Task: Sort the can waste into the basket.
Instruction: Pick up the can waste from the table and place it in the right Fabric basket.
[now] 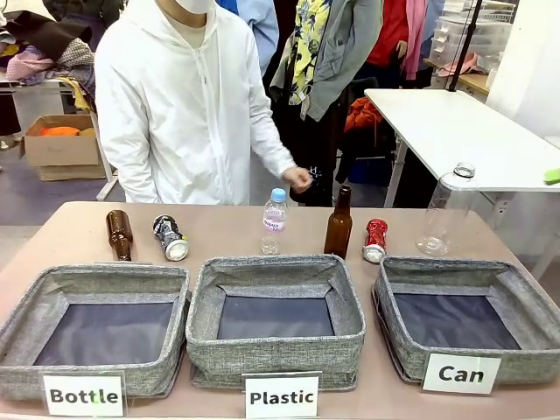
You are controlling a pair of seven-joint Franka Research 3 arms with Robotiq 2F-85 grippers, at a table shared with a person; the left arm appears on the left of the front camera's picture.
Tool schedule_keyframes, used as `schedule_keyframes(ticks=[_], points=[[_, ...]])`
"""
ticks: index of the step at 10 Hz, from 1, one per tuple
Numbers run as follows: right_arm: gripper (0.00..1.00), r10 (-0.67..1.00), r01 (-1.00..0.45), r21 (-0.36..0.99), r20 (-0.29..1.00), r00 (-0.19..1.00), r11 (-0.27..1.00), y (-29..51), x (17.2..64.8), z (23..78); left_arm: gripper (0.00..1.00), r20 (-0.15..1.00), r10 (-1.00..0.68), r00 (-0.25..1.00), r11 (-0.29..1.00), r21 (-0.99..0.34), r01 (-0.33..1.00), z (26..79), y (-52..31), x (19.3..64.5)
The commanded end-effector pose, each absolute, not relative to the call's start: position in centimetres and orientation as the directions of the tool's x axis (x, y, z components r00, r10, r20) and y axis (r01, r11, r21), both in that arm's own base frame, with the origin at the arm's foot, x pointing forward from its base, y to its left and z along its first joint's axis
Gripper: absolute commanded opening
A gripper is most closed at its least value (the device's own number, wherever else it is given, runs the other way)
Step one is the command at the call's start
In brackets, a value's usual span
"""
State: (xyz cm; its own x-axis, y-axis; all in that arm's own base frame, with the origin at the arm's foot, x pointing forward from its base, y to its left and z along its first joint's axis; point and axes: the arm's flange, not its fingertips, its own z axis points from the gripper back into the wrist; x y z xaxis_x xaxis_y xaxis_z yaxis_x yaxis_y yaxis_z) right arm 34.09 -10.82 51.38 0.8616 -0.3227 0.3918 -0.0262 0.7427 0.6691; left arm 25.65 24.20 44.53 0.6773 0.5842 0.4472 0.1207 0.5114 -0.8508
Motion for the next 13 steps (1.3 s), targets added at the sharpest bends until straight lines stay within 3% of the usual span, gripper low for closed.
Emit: schedule_keyframes(ticks=[1, 3, 6, 9, 13], points=[[1.0, -0.158, -0.074, 0.528, 0.382, 0.911, 0.846, -4.7, 37.1, 53.0, 1.0, 0.47, 0.578, 0.667, 0.516, -0.844, 0.148, 44.6, 24.5, 25.8], [1.0, 0.006, -0.138, 0.333, 0.367, 0.93, 0.933, 3.1, 39.7, 53.0, 1.0, 0.47, 0.578, 0.667, 0.516, -0.844, 0.148, 44.6, 24.5, 25.8], [1.0, 0.051, -0.107, 0.14, 0.355, 0.933, 0.984, 7.2, 41.4, 52.2, 1.0, 0.47, 0.578, 0.667, 0.516, -0.844, 0.148, 44.6, 24.5, 25.8], [1.0, -0.014, -0.083, 0.245, 0.372, 0.928, 0.966, -2.2, 34.7, 55.1, 1.0, 0.47, 0.578, 0.667, 0.516, -0.844, 0.148, 44.6, 24.5, 25.8], [1.0, -0.347, 0.209, 0.38, 0.341, 0.874, 0.901, -14.3, 26.6, 52.8, 1.0, 0.47, 0.578, 0.667, 0.516, -0.844, 0.148, 44.6, 24.5, 25.8]])
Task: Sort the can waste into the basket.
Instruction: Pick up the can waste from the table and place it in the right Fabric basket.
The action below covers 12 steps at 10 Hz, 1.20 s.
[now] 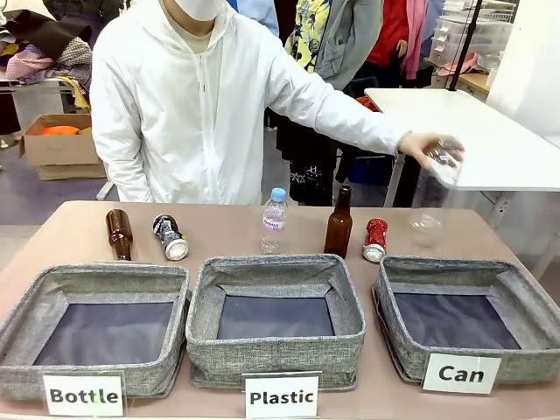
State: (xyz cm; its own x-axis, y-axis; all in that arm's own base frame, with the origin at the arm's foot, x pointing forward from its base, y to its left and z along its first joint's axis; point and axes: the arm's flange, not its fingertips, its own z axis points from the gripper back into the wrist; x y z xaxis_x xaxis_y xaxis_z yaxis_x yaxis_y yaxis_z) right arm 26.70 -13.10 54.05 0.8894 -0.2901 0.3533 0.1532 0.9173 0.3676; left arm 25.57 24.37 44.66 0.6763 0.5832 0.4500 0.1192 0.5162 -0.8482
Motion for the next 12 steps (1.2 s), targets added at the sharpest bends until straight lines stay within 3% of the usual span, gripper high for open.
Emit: schedule_keyframes(ticks=[1, 3, 7, 10, 12], points=[[1.0, -0.45, 0.286, 0.453, 0.31, 0.838, 0.845, -16.9, 25.3, 51.3, 1.0, 0.47, 0.578, 0.667, 0.516, -0.844, 0.148, 44.6, 24.5, 25.8], [1.0, -0.591, 0.405, 0.521, 0.257, 0.765, 0.751, -19.6, 23.3, 48.8, 1.0, 0.47, 0.578, 0.667, 0.516, -0.844, 0.148, 44.6, 24.5, 25.8], [1.0, -0.562, 0.39, 0.511, 0.236, 0.793, 0.766, -19.5, 24.7, 48.3, 1.0, 0.47, 0.578, 0.667, 0.516, -0.844, 0.148, 44.6, 24.5, 25.8], [1.0, -0.459, 0.36, 0.351, 0.258, 0.85, 0.864, -14.3, 31.6, 51.0, 1.0, 0.47, 0.578, 0.667, 0.516, -0.844, 0.148, 44.6, 24.5, 25.8], [1.0, -0.3, 0.251, 0.197, 0.277, 0.913, 0.948, -7.7, 37.7, 52.3, 1.0, 0.47, 0.578, 0.667, 0.516, -0.844, 0.148, 44.6, 24.5, 25.8]])
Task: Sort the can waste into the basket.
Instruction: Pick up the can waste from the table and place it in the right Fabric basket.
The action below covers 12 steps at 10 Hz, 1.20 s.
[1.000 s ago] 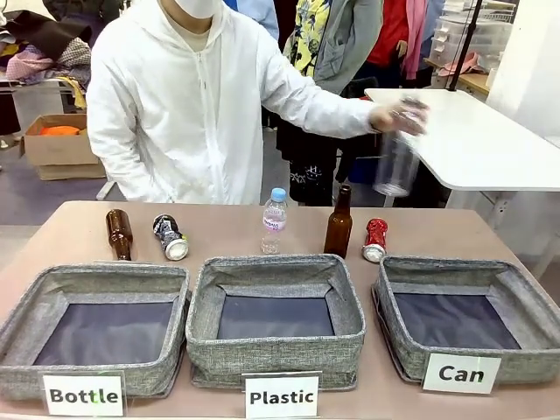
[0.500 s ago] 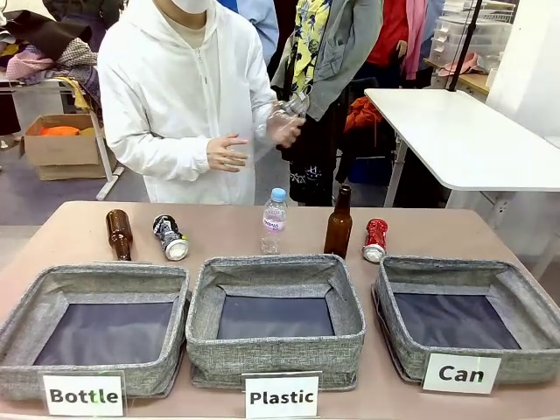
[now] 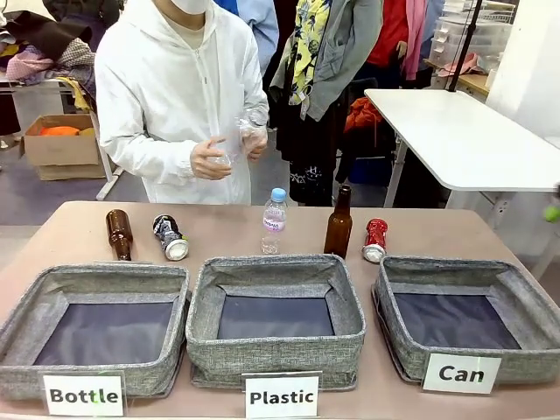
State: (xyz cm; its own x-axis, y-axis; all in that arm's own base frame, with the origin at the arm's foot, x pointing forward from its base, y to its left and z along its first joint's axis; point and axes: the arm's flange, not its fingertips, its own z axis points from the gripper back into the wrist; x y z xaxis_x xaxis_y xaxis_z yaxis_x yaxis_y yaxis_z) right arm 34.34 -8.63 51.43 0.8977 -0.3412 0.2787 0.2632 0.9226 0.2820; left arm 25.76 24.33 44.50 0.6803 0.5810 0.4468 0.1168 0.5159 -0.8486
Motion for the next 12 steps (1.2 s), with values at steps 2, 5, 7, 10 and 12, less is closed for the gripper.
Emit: schedule_keyframes(ticks=[2, 5, 7, 10, 12], points=[[1.0, -0.171, 0.153, 0.086, 0.28, 0.945, 0.984, -1.0, 42.3, 52.3, 1.0, 0.47, 0.578, 0.667, 0.516, -0.844, 0.148, 44.6, 24.5, 25.8], [1.0, -0.079, 0.084, -0.006, 0.279, 0.957, 0.996, 5.2, 46.0, 50.4, 1.0, 0.47, 0.578, 0.667, 0.516, -0.844, 0.148, 44.6, 24.5, 25.8], [1.0, -0.058, 0.052, 0.028, 0.259, 0.964, 0.998, 5.5, 45.4, 50.2, 1.0, 0.47, 0.578, 0.667, 0.516, -0.844, 0.148, 44.6, 24.5, 25.8], [1.0, -0.054, 0.052, 0.012, 0.265, 0.963, 0.999, 5.5, 45.9, 49.9, 1.0, 0.47, 0.578, 0.667, 0.516, -0.844, 0.148, 44.6, 24.5, 25.8], [1.0, -0.146, 0.147, 0.016, 0.257, 0.955, 0.989, 7.4, 49.5, 48.5, 1.0, 0.47, 0.578, 0.667, 0.516, -0.844, 0.148, 44.6, 24.5, 25.8]])
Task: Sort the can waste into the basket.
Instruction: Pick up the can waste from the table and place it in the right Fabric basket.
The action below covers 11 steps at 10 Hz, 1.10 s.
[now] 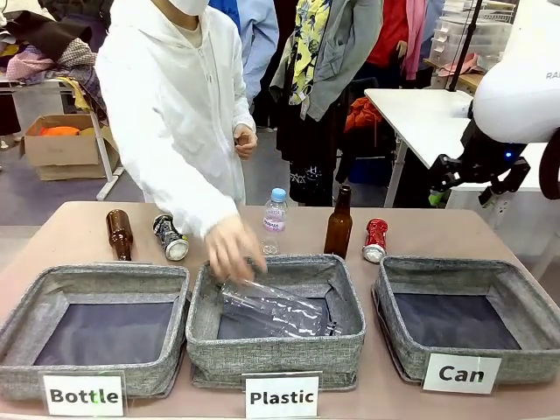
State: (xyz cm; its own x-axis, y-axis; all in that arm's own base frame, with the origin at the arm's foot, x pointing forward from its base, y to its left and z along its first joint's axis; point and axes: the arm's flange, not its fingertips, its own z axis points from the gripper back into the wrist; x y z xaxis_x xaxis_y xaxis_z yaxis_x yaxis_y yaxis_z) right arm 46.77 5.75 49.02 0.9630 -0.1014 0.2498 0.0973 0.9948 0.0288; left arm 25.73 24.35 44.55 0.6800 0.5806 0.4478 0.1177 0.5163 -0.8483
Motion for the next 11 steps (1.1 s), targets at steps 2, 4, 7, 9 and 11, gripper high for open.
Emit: schedule_keyframes(ticks=[2, 4, 7, 9, 11], points=[[1.0, -0.201, 0.209, -0.016, 0.21, 0.957, 0.978, 9.2, 53.9, 46.6, 1.0, 0.47, 0.578, 0.667, 0.516, -0.844, 0.148, 44.6, 24.5, 25.8], [1.0, -0.22, 0.217, 0.039, 0.153, 0.963, 0.975, 10.2, 57.9, 43.5, 1.0, 0.47, 0.578, 0.667, 0.516, -0.844, 0.148, 44.6, 24.5, 25.8], [1.0, -0.341, 0.335, 0.075, 0.103, 0.934, 0.939, 11.0, 61.8, 38.9, 1.0, 0.47, 0.578, 0.667, 0.516, -0.844, 0.148, 44.6, 24.5, 25.8], [1.0, -0.415, 0.414, 0.03, 0.06, 0.908, 0.91, 11.4, 63.5, 35.6, 1.0, 0.47, 0.578, 0.667, 0.516, -0.844, 0.148, 44.6, 24.5, 25.8], [1.0, -0.424, 0.424, 0.024, -0.003, 0.906, 0.906, 12.3, 64.2, 33.5, 1.0, 0.47, 0.578, 0.667, 0.516, -0.844, 0.148, 44.6, 24.5, 25.8]])
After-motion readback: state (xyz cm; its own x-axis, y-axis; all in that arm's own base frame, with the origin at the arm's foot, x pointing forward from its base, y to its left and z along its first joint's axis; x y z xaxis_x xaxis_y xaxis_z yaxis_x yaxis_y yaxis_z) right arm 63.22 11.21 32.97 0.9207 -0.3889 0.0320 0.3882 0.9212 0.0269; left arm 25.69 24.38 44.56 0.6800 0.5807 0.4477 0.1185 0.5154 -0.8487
